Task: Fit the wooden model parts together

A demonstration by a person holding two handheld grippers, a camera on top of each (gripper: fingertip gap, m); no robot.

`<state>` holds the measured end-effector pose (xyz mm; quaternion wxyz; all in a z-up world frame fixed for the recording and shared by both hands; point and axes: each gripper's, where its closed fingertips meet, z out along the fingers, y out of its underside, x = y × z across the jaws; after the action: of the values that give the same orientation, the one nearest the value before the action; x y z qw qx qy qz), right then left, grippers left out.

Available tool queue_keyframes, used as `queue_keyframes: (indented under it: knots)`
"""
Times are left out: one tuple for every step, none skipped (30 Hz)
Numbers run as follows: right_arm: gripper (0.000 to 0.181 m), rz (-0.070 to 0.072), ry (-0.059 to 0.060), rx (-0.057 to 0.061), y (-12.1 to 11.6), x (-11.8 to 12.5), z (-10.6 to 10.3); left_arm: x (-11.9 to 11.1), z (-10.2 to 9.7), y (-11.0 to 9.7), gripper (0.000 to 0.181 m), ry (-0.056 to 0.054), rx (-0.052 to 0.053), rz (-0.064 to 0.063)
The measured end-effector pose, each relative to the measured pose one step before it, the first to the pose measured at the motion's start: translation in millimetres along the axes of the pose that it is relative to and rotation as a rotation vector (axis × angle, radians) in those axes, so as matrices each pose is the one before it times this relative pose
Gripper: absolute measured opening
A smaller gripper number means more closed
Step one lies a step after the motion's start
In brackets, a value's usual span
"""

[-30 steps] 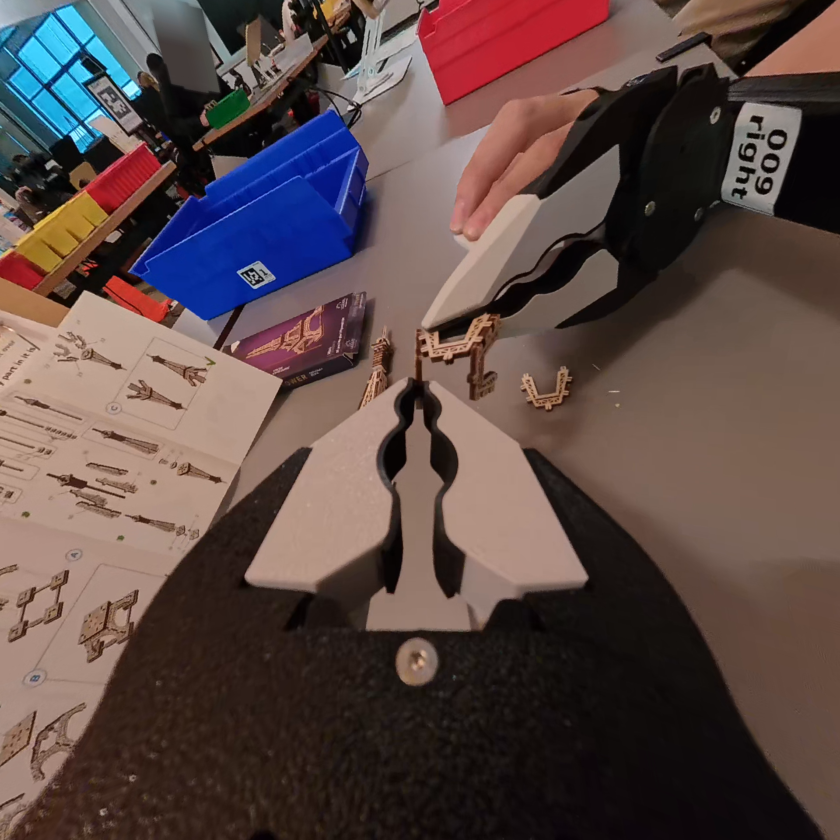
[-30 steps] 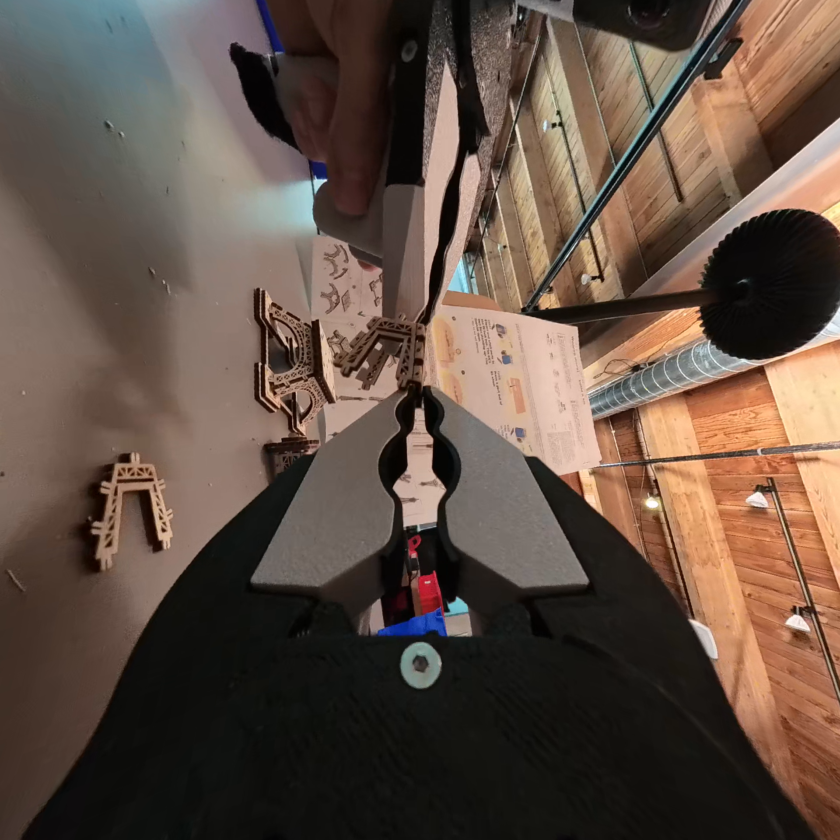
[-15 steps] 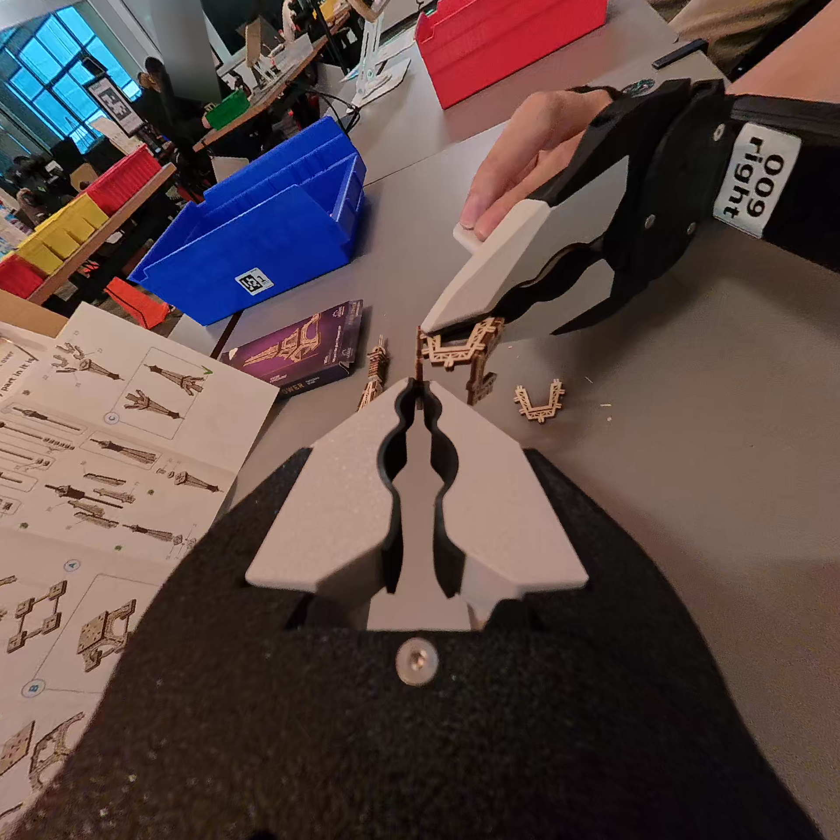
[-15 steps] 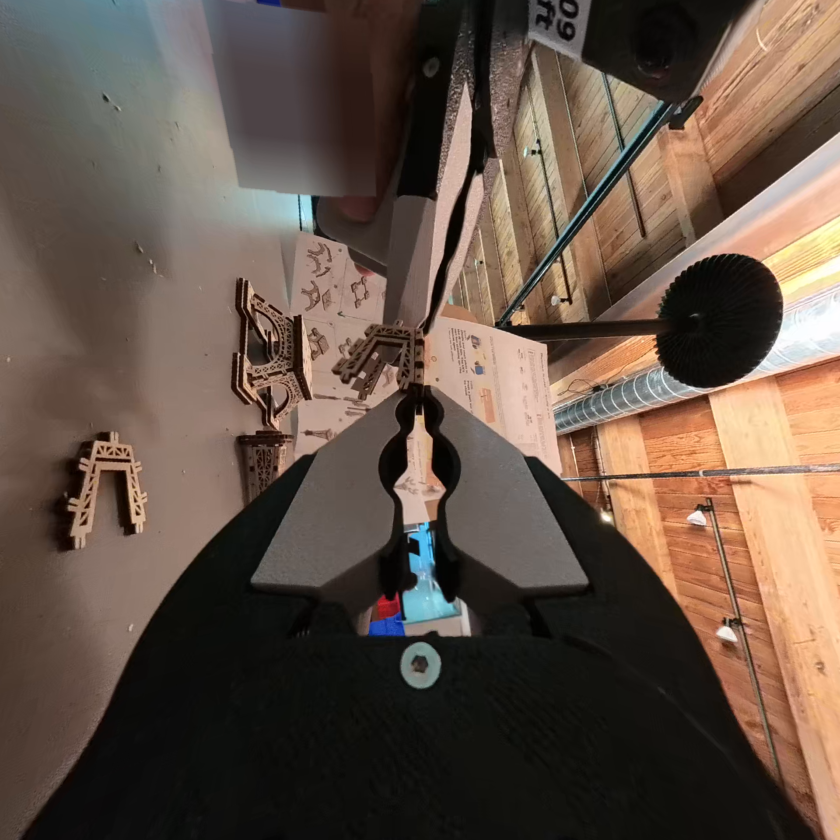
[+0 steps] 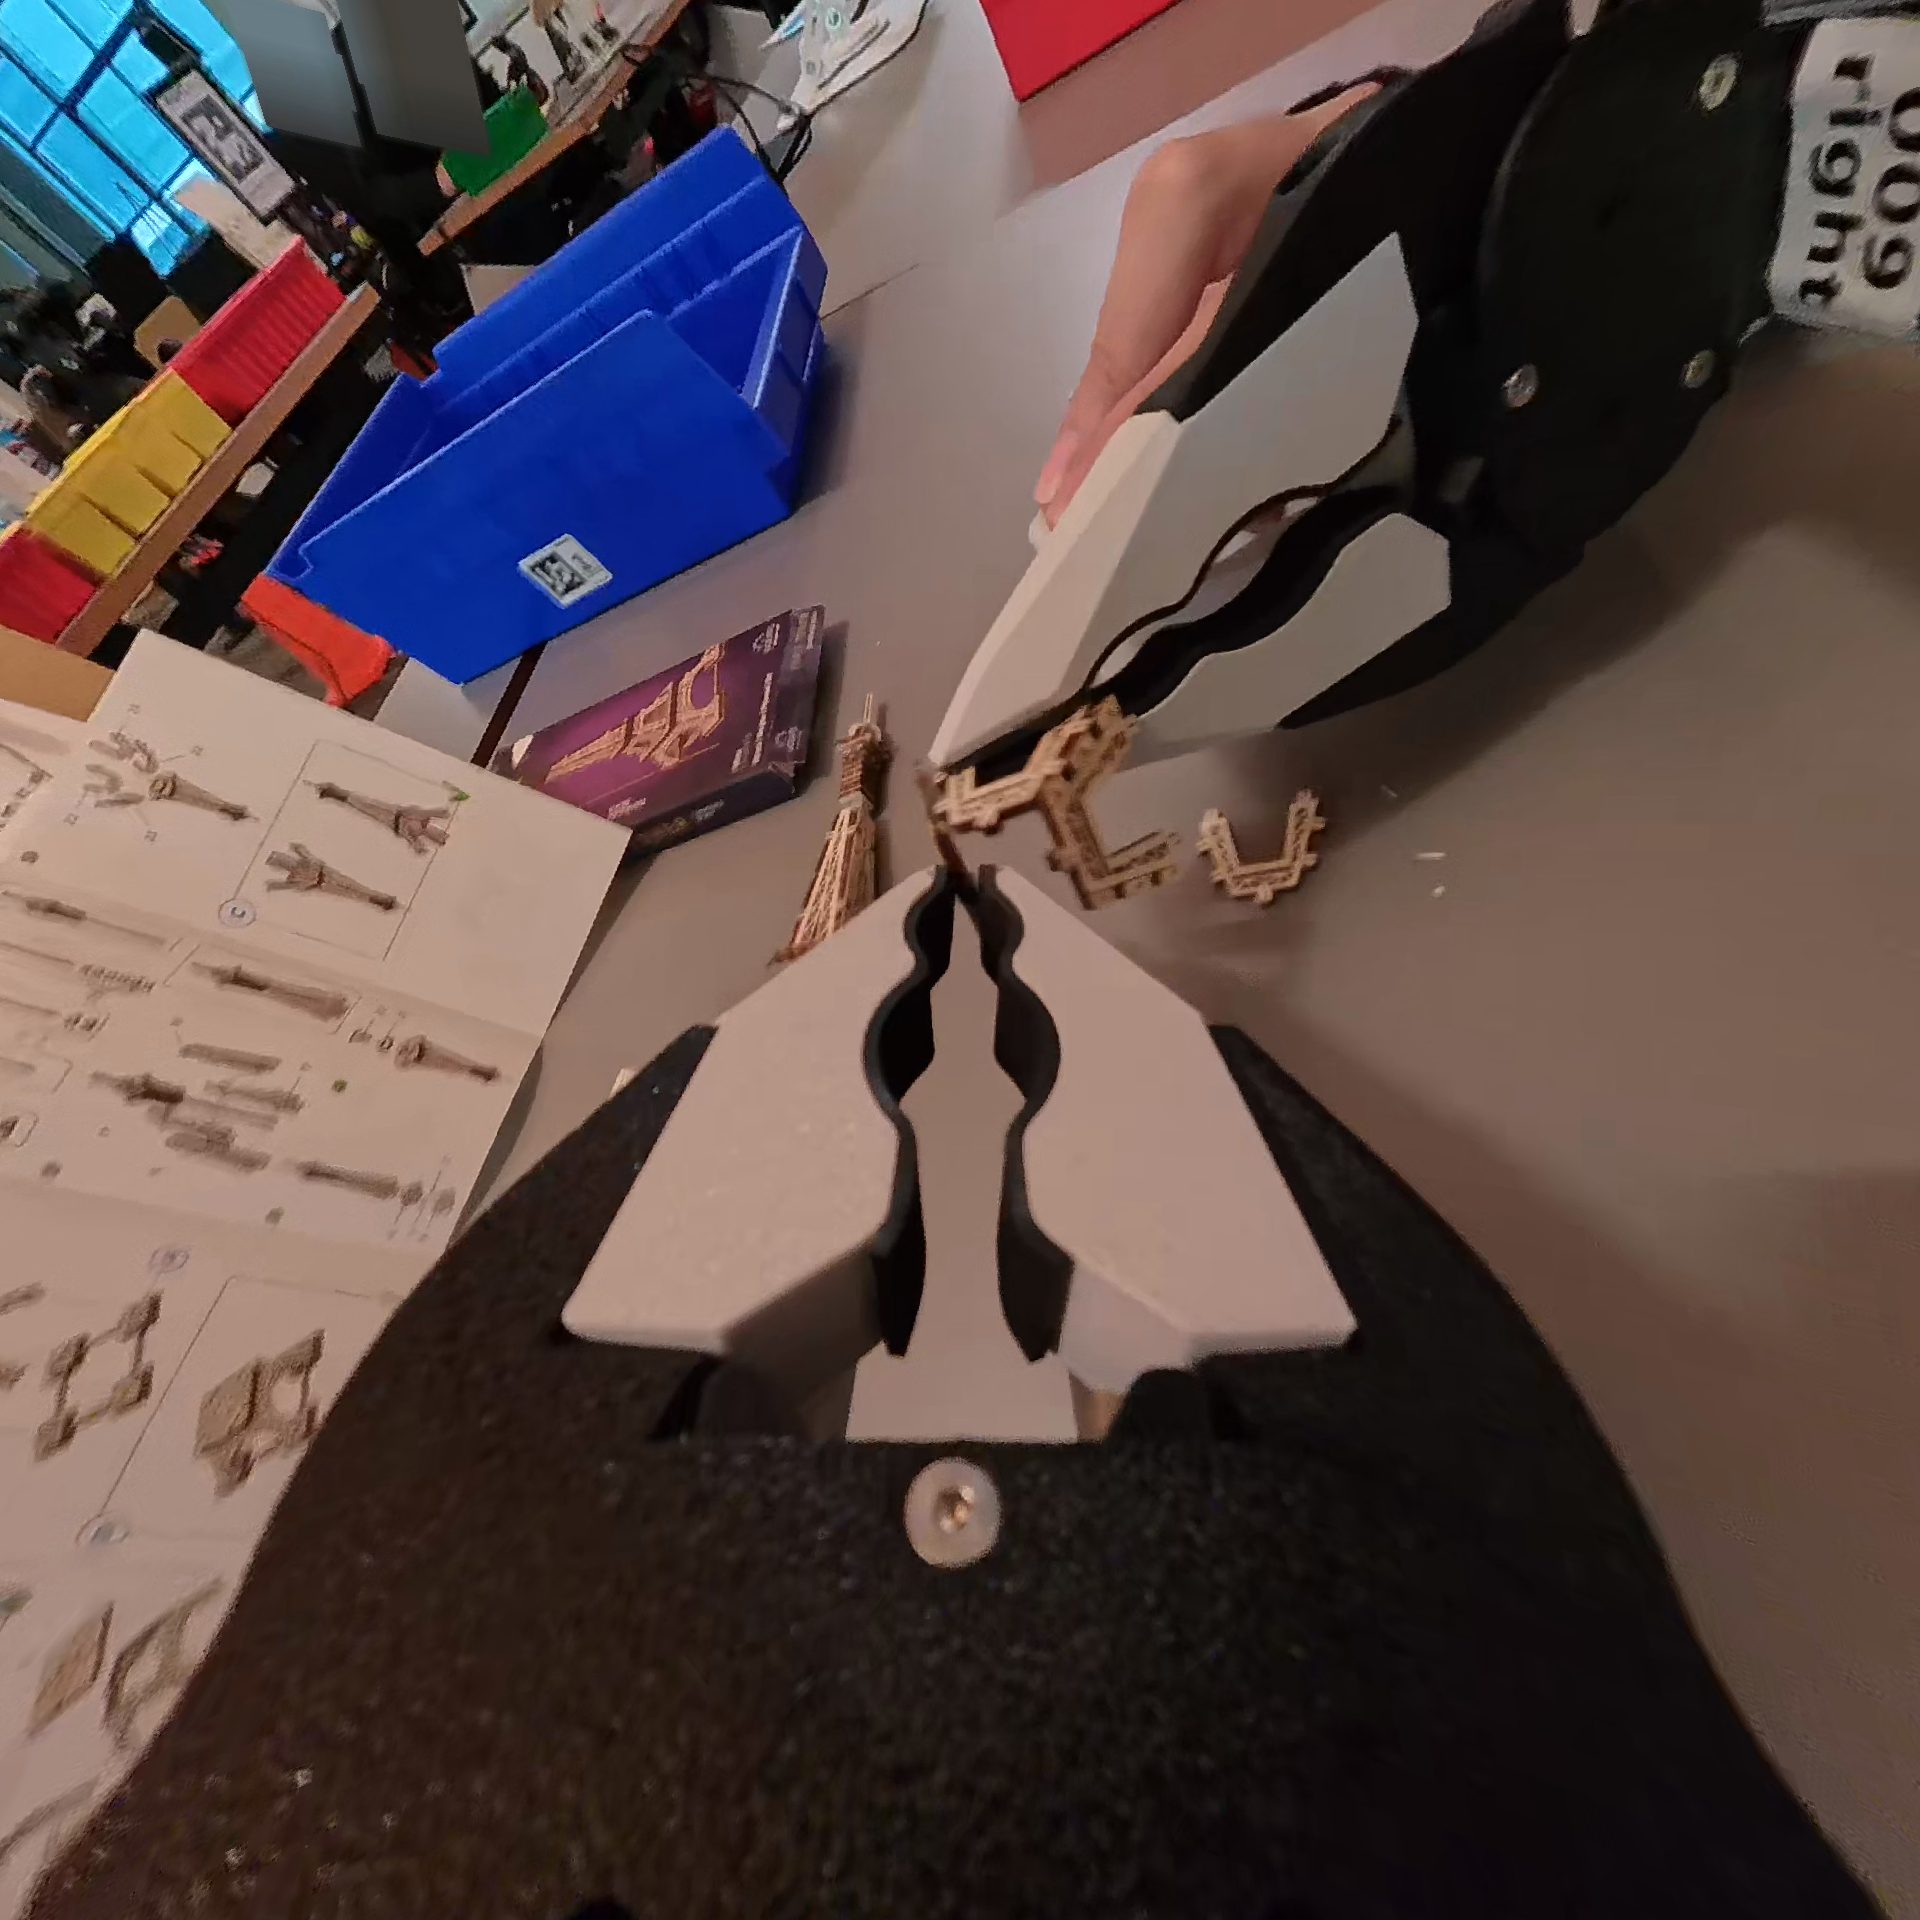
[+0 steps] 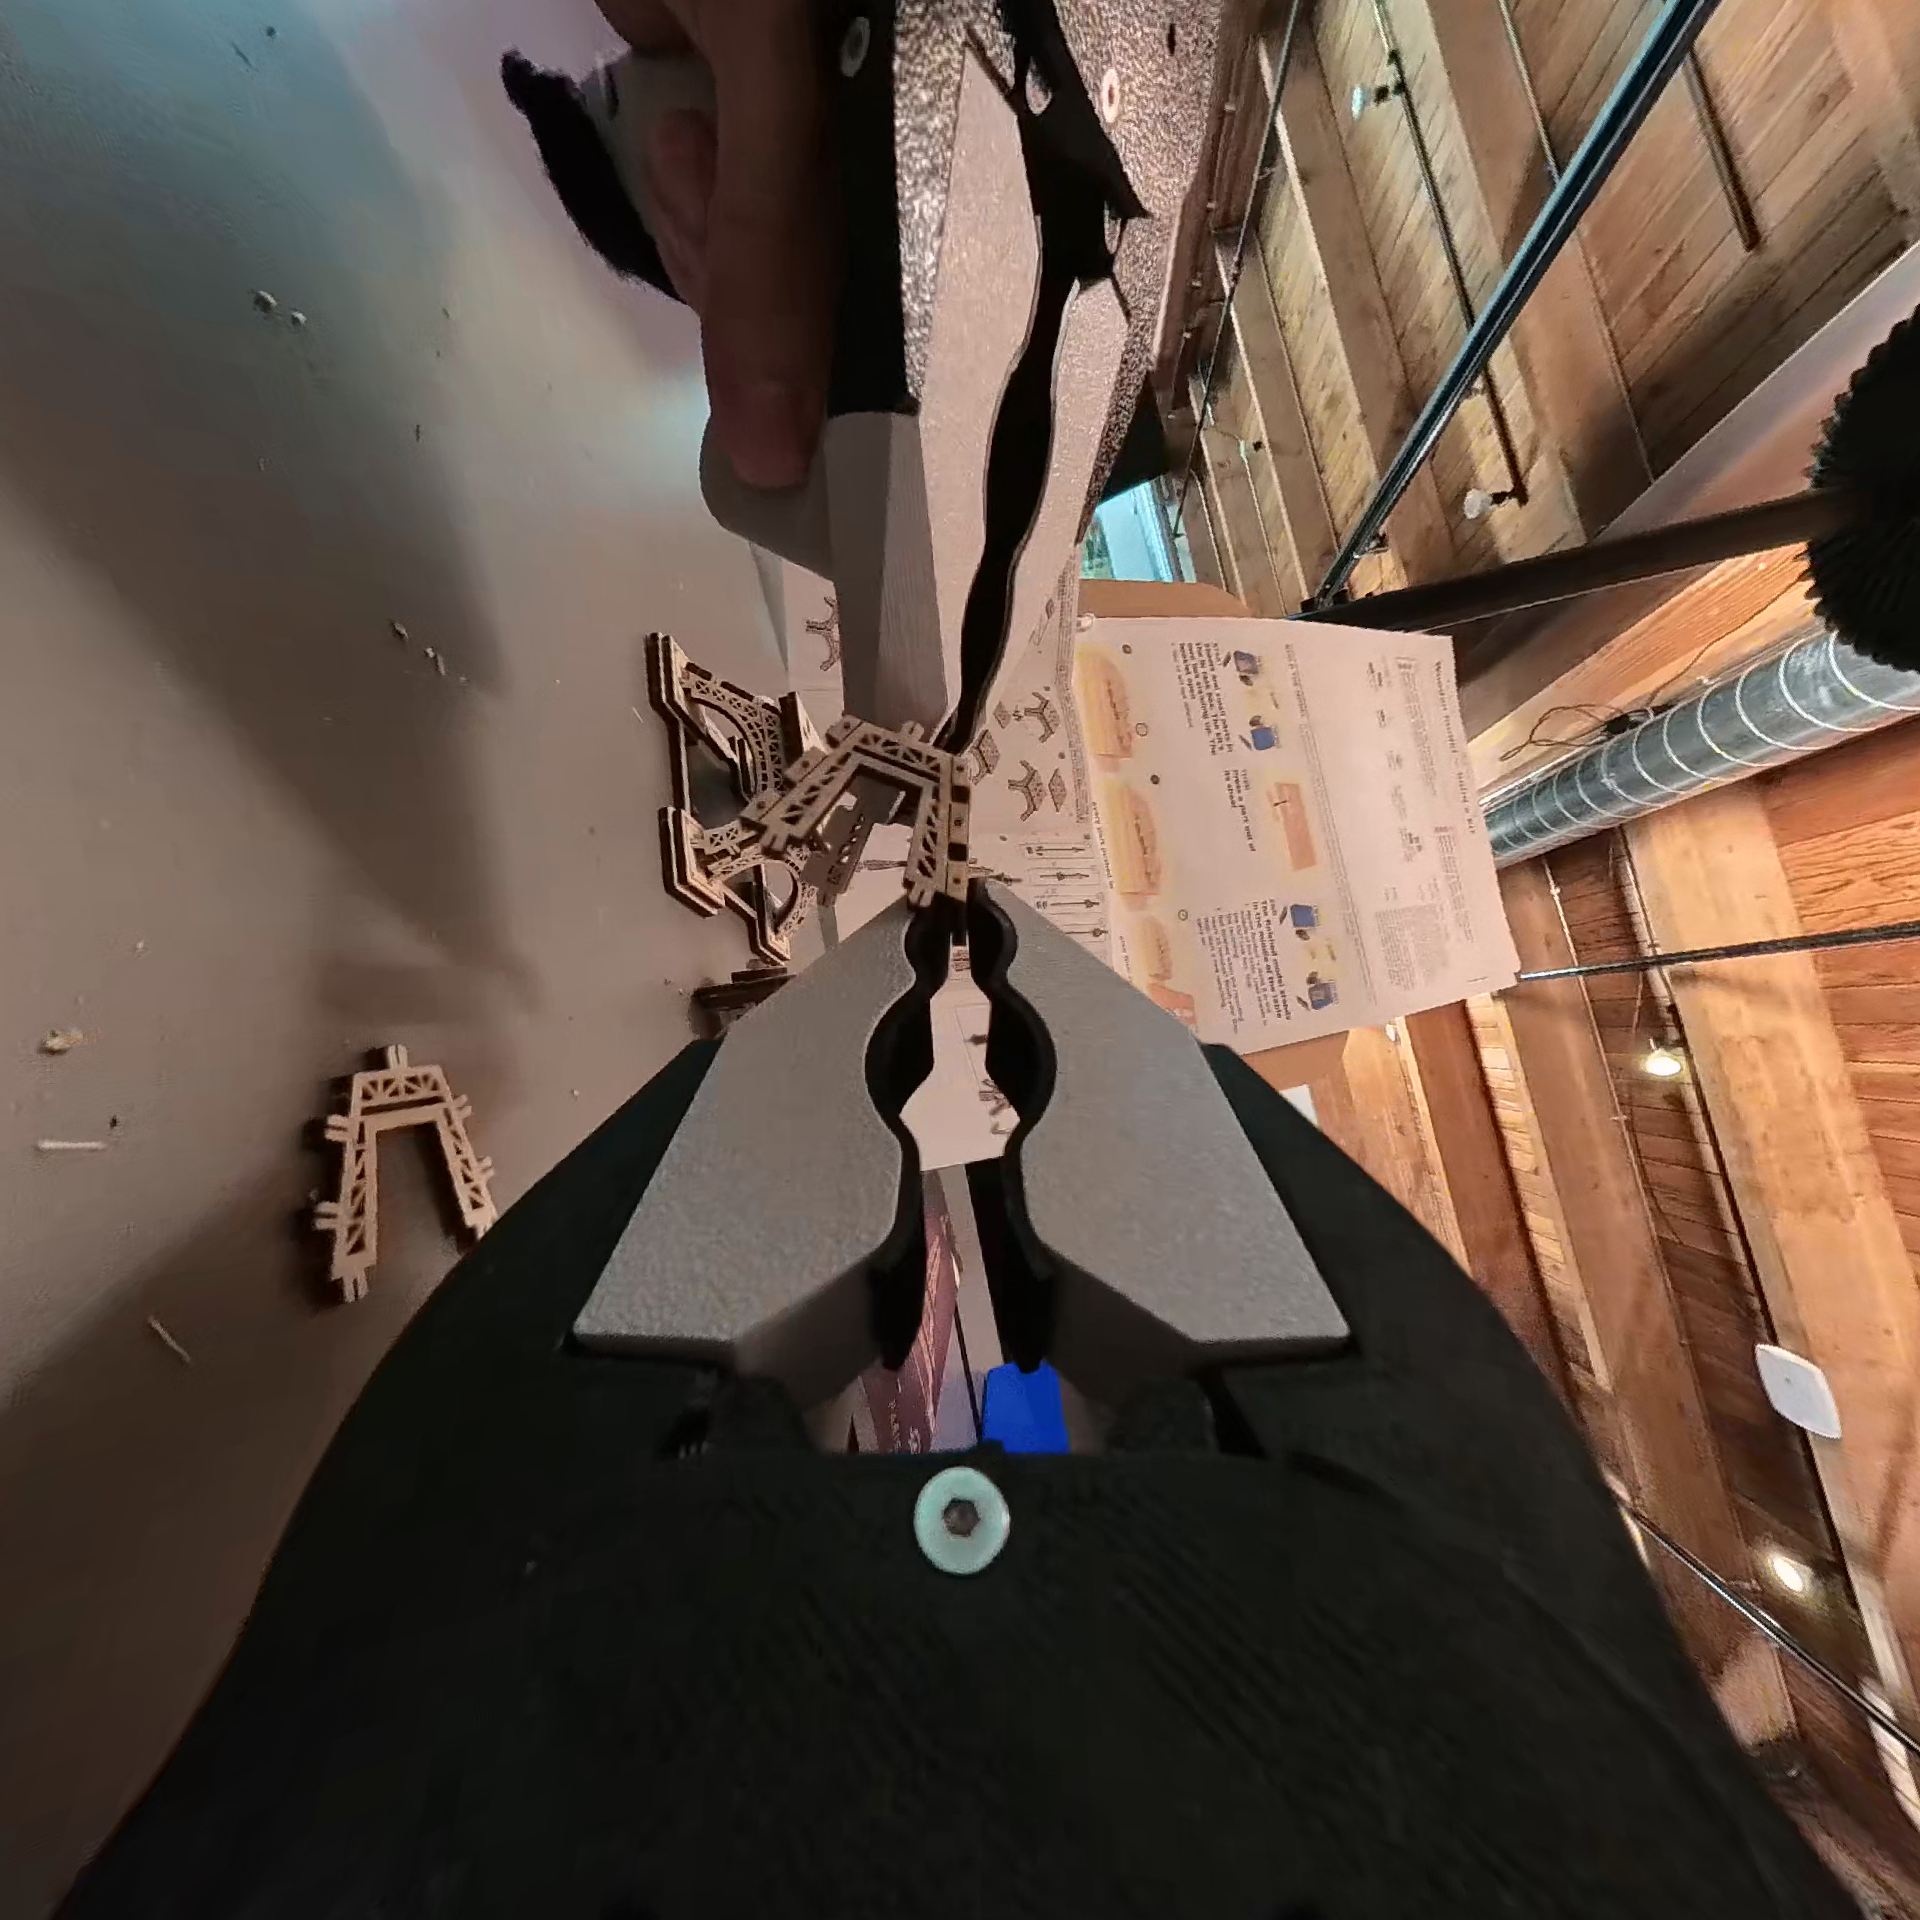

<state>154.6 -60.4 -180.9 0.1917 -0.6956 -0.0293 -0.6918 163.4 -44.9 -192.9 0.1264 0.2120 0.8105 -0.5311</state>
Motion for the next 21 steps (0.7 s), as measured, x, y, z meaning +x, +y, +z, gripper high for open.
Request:
queue_keyframes:
  knots:
    - [0.001,0.0069,0.0074,-0.01,1.95,1.48,0.02,1.9,0.5,-4.04,0.004,0.0062,0.024,-0.0016]
    - [0.001,0.0099,0.0021,0.0055,0.6,1.3,-0.42,-0.03,0.75,-0.63,0.004,-0.0021,0.0012,0.0004]
    - [0.0,-0.0065,-0.003,0.007,-0.51,-0.22,-0.28,-2.18,0.35,1.32,0.004,-0.0102,-0.0094,0.0136]
    - [0.0,-0.0189,0.0097,0.0078,-2.42,0.85,-0.55,-5.46,-0.33,1.16,0.001,-0.0304,-0.0026,0.0009]
    - [0.0,-0.0089,0.0133,0.0102,-1.88,0.68,0.04,-2.13,-1.09,-0.41,0.001,-0.0059,0.0126,-0.0018]
    - [0.0,-0.0091,-0.0005,0.0019,-0.21,-0.92,1.18,-1.48,-1.43,-0.14,0.001,-0.0045,0.0073,-0.0038]
    - [0.001,-0.0113,-0.0281,0.0008,-0.76,-5.32,1.63,-0.9,-1.51,-2.17,0.0,-0.0075,0.0143,0.0078]
    - [0.0,-0.0112,0.0138,0.0054,-1.07,1.23,0.51,-0.48,-0.98,-0.08,0.001,-0.0072,-0.0022,0.0223]
    - [0.0,-0.018,0.0154,0.0026,-1.06,2.29,0.09,-0.51,-0.84,-0.92,0.0,-0.0067,0.0014,0.0227]
    - [0.0,-0.0129,0.0241,0.0055,-1.22,3.19,-1.12,-0.64,-0.62,-2.16,0.0,-0.0046,0.0101,0.0065]
    - [0.0,-0.0125,0.021,0.007,-0.89,2.94,-0.91,-0.12,-0.17,-0.4,0.0,0.0021,0.0015,-0.0043]
    - [0.0,-0.0178,0.0125,0.0034,-0.13,1.74,-0.86,-0.61,-0.05,2.18,0.001,-0.0014,-0.0093,0.0003]
    - [0.0,-0.0259,0.0215,0.0003,0.33,2.67,-1.02,-1.54,-0.21,2.36,0.0,-0.0101,-0.0086,0.0056]
    - [0.0,-0.0299,0.0179,0.0048,-0.36,2.19,-1.09,0.21,-0.17,0.79,0.0,0.0001,-0.0004,0.0021]
    - [0.0,-0.0215,0.0046,0.0056,-0.91,-0.12,-0.66,2.18,0.11,-0.79,0.001,0.0126,0.0059,-0.0042]
    - [0.0,-0.0115,0.0045,-0.0014,0.0,-0.29,-0.19,1.05,0.38,-1.61,0.001,0.0034,0.0071,-0.0019]
    - [0.0,-0.014,0.0077,0.0053,-0.7,0.61,-0.12,1.11,0.55,-1.42,0.001,0.0033,0.0036,0.0029]
    - [0.0,-0.0033,0.0027,0.0056,-0.92,-0.3,-0.16,1.11,0.61,-0.83,0.001,0.0046,0.0003,-0.0002]
    - [0.0,0.0053,-0.0022,-0.0046,0.44,-0.89,0.26,0.21,0.36,0.15,0.001,-0.0013,-0.0025,-0.0006]
    - [0.0,0.0016,-0.0048,0.0005,0.16,-1.09,0.0,0.81,0.4,1.17,0.001,0.0053,-0.0035,0.0003]
    - [0.0,0.0054,-0.0002,0.0056,-0.55,0.08,-0.59,0.4,0.07,1.03,0.001,0.0041,-0.0001,-0.0069]
